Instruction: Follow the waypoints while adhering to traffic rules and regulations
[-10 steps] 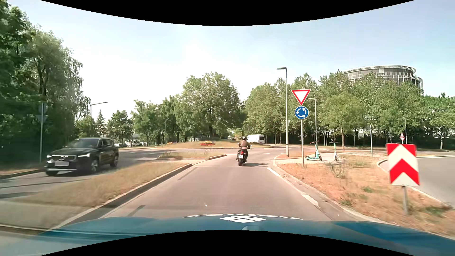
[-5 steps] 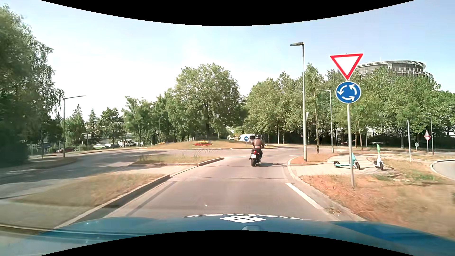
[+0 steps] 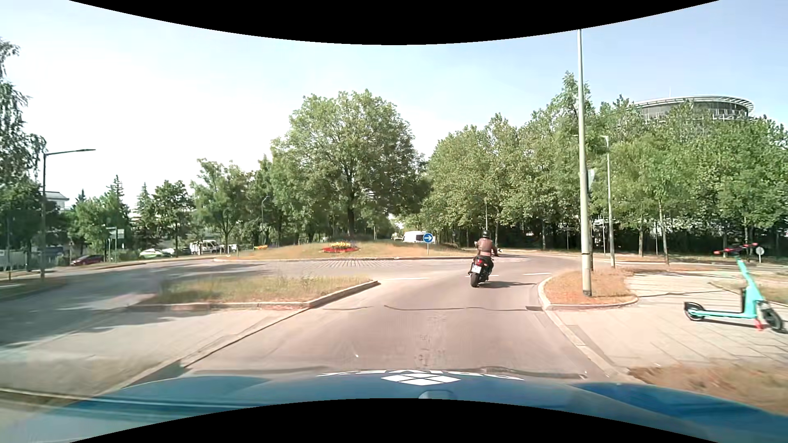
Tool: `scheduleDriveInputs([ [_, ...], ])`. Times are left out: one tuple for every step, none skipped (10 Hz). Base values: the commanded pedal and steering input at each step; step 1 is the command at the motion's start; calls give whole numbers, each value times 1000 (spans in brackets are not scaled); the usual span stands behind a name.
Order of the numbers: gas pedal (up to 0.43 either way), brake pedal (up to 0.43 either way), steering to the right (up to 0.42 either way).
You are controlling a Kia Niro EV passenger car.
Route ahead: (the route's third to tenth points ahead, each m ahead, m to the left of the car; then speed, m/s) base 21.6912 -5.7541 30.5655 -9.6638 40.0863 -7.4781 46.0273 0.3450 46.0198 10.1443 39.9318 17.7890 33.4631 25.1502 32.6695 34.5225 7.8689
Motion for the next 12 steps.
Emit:
scheduleDriveInputs([
  [0, 152, 27],
  [0, 140, 38],
  [0, 0, 53],
  [0, 0, 69],
  [0, 0, 97],
  [0, 0, 120],
  [0, 0, 139],
  [0, 0, 151],
  [0, 0, 164],
  [0, 0, 174],
  [0, 0, 188],
  [0, 0, 198],
])
